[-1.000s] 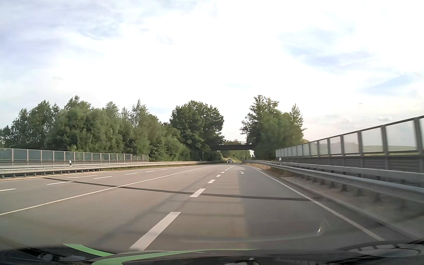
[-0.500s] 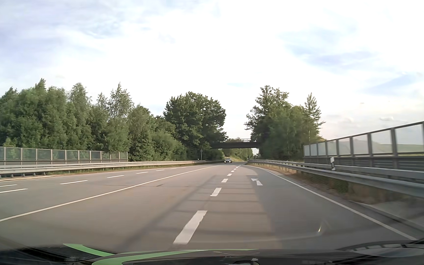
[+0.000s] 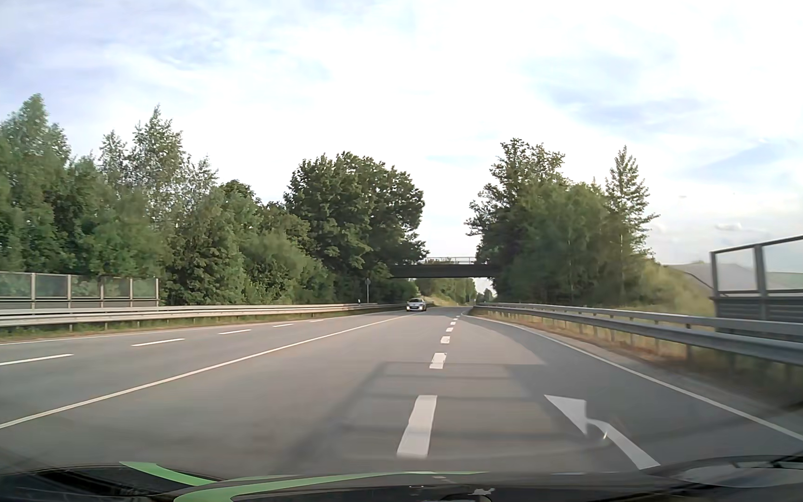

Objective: Follow the waypoints while adhering to traffic rules and regulations

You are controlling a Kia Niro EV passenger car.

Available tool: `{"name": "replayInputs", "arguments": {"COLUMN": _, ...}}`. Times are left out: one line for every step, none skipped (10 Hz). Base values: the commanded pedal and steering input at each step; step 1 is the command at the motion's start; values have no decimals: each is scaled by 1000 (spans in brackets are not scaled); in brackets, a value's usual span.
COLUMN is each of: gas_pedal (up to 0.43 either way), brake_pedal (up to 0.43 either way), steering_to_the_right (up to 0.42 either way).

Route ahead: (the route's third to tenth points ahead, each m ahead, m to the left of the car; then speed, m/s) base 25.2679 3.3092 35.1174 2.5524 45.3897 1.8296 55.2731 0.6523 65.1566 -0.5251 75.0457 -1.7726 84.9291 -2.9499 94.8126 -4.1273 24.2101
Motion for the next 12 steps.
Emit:
{"name": "replayInputs", "arguments": {"gas_pedal": 409, "brake_pedal": 0, "steering_to_the_right": 7}}
{"name": "replayInputs", "arguments": {"gas_pedal": 398, "brake_pedal": 0, "steering_to_the_right": 6}}
{"name": "replayInputs", "arguments": {"gas_pedal": 398, "brake_pedal": 0, "steering_to_the_right": 6}}
{"name": "replayInputs", "arguments": {"gas_pedal": 390, "brake_pedal": 0, "steering_to_the_right": 7}}
{"name": "replayInputs", "arguments": {"gas_pedal": 350, "brake_pedal": 0, "steering_to_the_right": 6}}
{"name": "replayInputs", "arguments": {"gas_pedal": 339, "brake_pedal": 0, "steering_to_the_right": 6}}
{"name": "replayInputs", "arguments": {"gas_pedal": 339, "brake_pedal": 0, "steering_to_the_right": 6}}
{"name": "replayInputs", "arguments": {"gas_pedal": 339, "brake_pedal": 0, "steering_to_the_right": 6}}
{"name": "replayInputs", "arguments": {"gas_pedal": 339, "brake_pedal": 0, "steering_to_the_right": 7}}
{"name": "replayInputs", "arguments": {"gas_pedal": 339, "brake_pedal": 0, "steering_to_the_right": 9}}
{"name": "replayInputs", "arguments": {"gas_pedal": 339, "brake_pedal": 0, "steering_to_the_right": 11}}
{"name": "replayInputs", "arguments": {"gas_pedal": 339, "brake_pedal": 0, "steering_to_the_right": 12}}
